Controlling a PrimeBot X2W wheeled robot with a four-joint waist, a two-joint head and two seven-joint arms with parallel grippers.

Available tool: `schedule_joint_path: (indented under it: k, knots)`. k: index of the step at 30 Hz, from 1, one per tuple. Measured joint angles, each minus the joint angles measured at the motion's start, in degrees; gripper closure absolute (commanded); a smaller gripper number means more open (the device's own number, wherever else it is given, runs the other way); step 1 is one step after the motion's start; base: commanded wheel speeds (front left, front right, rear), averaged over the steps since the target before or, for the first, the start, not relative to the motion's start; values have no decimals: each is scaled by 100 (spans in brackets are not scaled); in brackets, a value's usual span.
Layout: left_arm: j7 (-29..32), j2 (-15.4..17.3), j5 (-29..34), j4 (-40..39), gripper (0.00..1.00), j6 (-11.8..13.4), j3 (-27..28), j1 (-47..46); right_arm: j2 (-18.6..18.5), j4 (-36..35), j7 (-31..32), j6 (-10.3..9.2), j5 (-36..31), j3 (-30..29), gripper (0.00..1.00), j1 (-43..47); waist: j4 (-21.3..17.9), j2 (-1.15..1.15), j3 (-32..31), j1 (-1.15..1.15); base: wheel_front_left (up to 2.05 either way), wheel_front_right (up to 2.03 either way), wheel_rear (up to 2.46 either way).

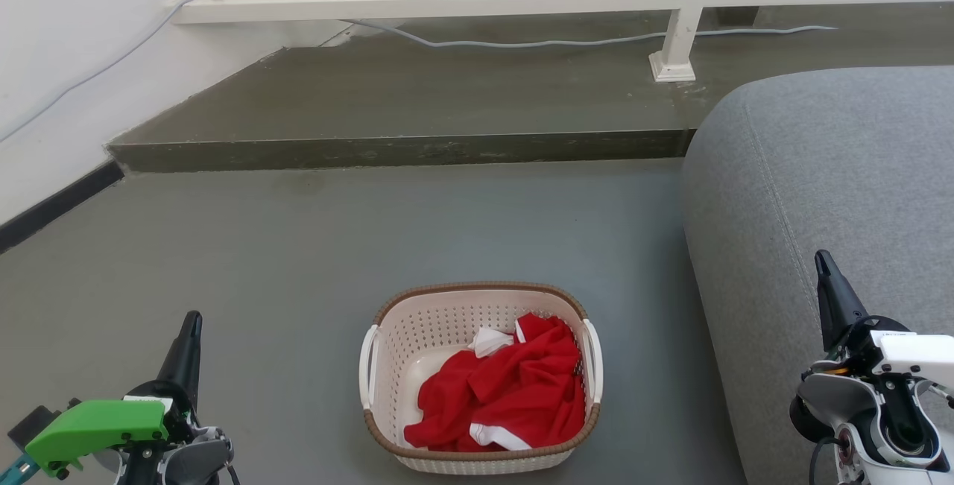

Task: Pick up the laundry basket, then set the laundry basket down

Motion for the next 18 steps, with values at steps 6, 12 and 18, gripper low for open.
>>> schedule_joint_path:
  k: [6, 12, 18]
  knots:
    - [0, 0, 0, 0, 100, 0, 0, 0, 0, 0, 0, 0, 0, 0, 100, 0, 0, 0, 0, 0, 0, 0, 0]
    - [0, -1, 0, 0, 100, 0, 1, 0, 0, 0, 0, 0, 0, -1, 100, 0, 0, 0, 0, 0, 0, 0, 0]
    - [0, -1, 0, 0, 100, 0, 2, 0, 0, 0, 0, 0, 0, -1, 100, 0, 0, 0, 0, 0, 0, 0, 0]
